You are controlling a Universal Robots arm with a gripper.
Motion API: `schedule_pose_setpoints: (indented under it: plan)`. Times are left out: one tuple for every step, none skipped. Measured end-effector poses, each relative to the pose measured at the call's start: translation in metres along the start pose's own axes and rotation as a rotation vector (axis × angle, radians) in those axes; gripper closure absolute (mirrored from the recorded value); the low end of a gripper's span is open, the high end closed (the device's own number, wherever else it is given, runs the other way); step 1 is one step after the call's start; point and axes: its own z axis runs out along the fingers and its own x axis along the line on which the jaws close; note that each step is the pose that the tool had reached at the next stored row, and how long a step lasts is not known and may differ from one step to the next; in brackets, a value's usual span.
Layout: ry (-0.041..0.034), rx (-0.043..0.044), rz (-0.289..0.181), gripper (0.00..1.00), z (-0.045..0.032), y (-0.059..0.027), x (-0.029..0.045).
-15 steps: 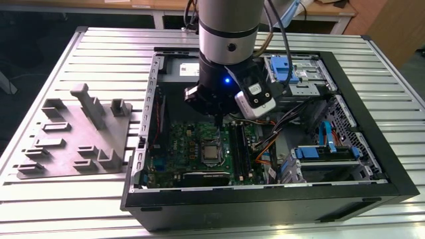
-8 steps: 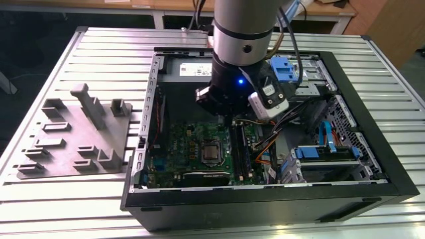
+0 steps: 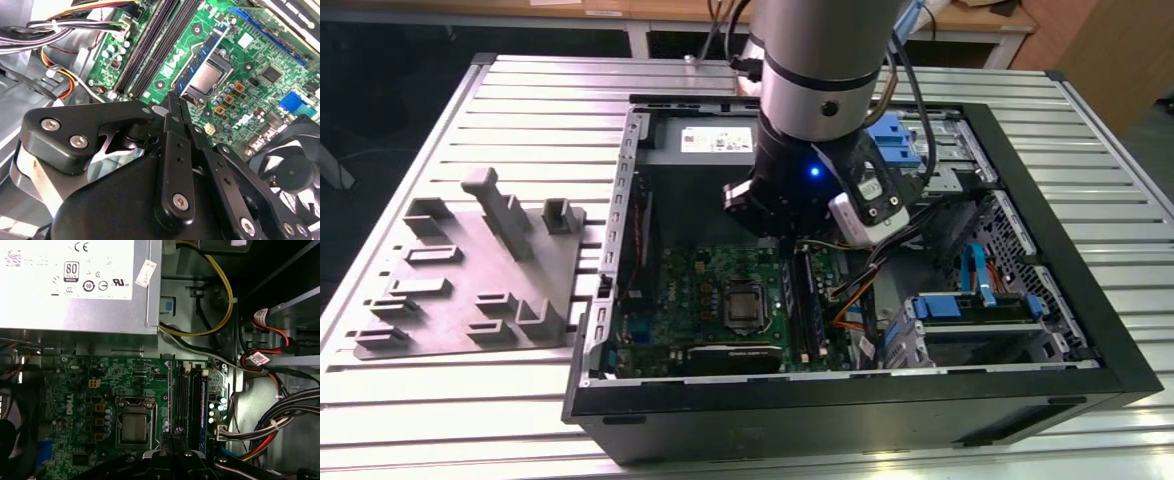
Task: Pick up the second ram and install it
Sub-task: 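Insert the second ram into the second slot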
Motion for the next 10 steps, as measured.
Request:
schedule_pose_setpoints:
  plan:
    - [0.0, -0.0001, 0.0, 0.88, 0.0013, -0.0001, -0.0001]
    - [-0.0001, -0.0007, 0.0, 0.88, 0.0024, -0.0001, -0.0002]
    - [-0.0001, -0.0016, 0.0, 0.88, 0.003, -0.0002, -0.0002]
    - [0.0, -0.002, 0.0, 0.88, 0.0032, -0.0002, -0.0002]
    - [0.0001, -0.0025, 0.0, 0.88, 0.0033, -0.0002, -0.0002]
    - [0.0, -0.0043, 0.0, 0.88, 0.0034, -0.0002, -0.0002]
    - [-0.0002, -0.005, 0.0, 0.88, 0.0035, -0.0001, -0.0002]
    - [-0.0002, -0.0051, 0.0, 0.88, 0.0036, -0.0001, -0.0002]
    - [-0.0001, -0.0051, 0.0, 0.88, 0.0036, -0.0001, -0.0002]
    - [-0.0002, -0.0052, 0.0, 0.88, 0.0037, -0.0002, -0.0002]
